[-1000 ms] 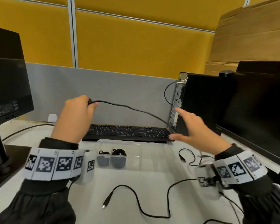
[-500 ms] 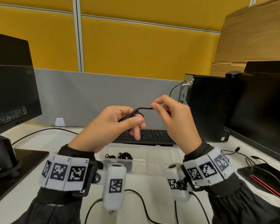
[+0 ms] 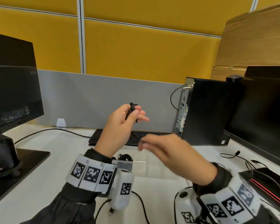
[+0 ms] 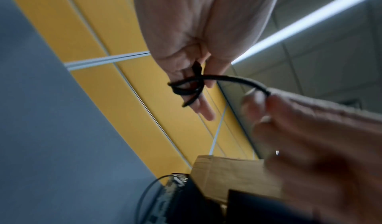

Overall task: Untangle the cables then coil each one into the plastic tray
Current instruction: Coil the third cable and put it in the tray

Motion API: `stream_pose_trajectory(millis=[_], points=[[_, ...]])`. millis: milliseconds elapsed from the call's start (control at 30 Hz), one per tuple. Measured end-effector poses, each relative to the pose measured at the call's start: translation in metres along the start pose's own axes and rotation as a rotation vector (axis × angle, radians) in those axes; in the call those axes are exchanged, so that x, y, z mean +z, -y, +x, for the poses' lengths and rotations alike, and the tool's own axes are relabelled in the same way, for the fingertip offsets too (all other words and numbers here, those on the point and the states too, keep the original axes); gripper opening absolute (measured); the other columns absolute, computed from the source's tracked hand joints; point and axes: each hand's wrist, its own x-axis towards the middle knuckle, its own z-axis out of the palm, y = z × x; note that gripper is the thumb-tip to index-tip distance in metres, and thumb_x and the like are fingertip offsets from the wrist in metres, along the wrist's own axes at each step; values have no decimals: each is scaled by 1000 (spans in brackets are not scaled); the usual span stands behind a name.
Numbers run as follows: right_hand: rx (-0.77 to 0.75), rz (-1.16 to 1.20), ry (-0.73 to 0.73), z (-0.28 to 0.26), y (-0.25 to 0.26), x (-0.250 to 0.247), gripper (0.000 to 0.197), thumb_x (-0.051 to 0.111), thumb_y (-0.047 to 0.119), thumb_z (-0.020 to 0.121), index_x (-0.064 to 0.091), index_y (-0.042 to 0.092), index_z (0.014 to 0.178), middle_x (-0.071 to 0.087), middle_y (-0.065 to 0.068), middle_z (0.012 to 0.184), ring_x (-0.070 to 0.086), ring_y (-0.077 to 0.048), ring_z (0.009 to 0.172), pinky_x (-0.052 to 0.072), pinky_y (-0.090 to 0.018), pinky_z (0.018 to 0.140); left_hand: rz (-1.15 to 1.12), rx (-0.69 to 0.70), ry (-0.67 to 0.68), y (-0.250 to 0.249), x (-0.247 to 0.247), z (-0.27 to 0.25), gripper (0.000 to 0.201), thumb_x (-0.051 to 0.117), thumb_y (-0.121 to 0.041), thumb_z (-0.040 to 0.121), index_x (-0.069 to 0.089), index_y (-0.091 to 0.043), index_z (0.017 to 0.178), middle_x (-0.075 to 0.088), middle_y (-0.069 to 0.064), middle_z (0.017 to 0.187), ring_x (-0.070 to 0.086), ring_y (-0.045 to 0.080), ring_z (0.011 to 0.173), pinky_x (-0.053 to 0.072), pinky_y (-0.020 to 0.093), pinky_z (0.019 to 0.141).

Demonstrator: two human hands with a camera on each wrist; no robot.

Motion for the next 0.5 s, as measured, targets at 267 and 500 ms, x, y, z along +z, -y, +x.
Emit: stream_pose_trajectory(millis=[267,500], points=[[149,4,-456,21,-31,-27,20,47,33,96,65,27,104,54,20,63,49,3,54,40,-23,54,-72,-94,399,-19,5,-9,24,49,-25,92,60,-6,83,59,3,58,59,10,70,44,18,83],[231,418,92,23,-21,-8,32,34,23,101,51,41,80,48,16,52,40,3,46,33,-9,50,-332,-69,346,-19,0,-8,26,41,-21,91,60,-4,83,59,4,57,57,11,65,47,19,73]])
